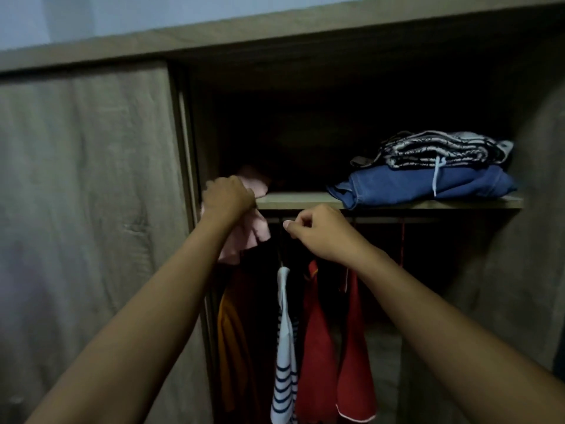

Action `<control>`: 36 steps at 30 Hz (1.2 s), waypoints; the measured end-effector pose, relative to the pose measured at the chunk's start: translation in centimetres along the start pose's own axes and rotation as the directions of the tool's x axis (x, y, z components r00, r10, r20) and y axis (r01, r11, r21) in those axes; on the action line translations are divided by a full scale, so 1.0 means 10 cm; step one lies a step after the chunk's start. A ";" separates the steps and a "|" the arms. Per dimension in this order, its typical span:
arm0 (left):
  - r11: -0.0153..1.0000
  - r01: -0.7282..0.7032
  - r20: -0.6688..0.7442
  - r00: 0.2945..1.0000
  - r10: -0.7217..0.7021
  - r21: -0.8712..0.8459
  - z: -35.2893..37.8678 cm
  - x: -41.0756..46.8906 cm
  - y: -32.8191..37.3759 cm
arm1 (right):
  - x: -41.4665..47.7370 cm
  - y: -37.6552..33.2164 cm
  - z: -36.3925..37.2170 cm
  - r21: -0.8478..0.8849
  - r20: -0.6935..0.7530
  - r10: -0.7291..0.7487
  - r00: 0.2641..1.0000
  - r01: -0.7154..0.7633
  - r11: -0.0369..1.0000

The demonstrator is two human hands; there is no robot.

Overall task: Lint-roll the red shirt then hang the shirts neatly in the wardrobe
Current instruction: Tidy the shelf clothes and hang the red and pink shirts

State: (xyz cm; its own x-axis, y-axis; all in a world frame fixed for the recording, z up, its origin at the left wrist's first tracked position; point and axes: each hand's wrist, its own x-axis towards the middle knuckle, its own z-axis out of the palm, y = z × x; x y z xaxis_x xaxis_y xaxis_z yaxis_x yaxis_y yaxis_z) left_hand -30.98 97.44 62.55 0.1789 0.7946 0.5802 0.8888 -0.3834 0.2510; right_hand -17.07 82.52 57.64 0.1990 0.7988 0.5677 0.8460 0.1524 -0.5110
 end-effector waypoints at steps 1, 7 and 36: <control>1.000 -0.010 0.000 1.000 0.010 -0.022 -0.06 -0.02 -0.02 | 0.02 -0.04 0.00 0.002 -0.005 0.002 1.000 -0.002 1.000; 0.961 -0.237 -0.054 0.971 0.232 -0.143 -0.17 -0.38 -0.12 | 0.07 -0.26 -0.07 0.034 -0.098 0.032 0.995 -0.029 0.999; 0.523 0.164 0.220 0.974 0.047 -0.836 -0.73 -1.31 -0.69 | -0.35 -0.51 0.19 -0.083 -0.331 -0.269 0.905 0.256 0.963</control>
State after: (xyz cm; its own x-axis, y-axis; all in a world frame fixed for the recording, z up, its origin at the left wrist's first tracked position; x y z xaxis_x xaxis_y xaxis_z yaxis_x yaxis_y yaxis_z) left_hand -42.60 86.25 58.91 0.3090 0.8600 0.4062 0.1418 -0.4640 0.8744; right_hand -22.98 80.08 57.01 0.1160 0.4893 0.8644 0.9068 0.3030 -0.2932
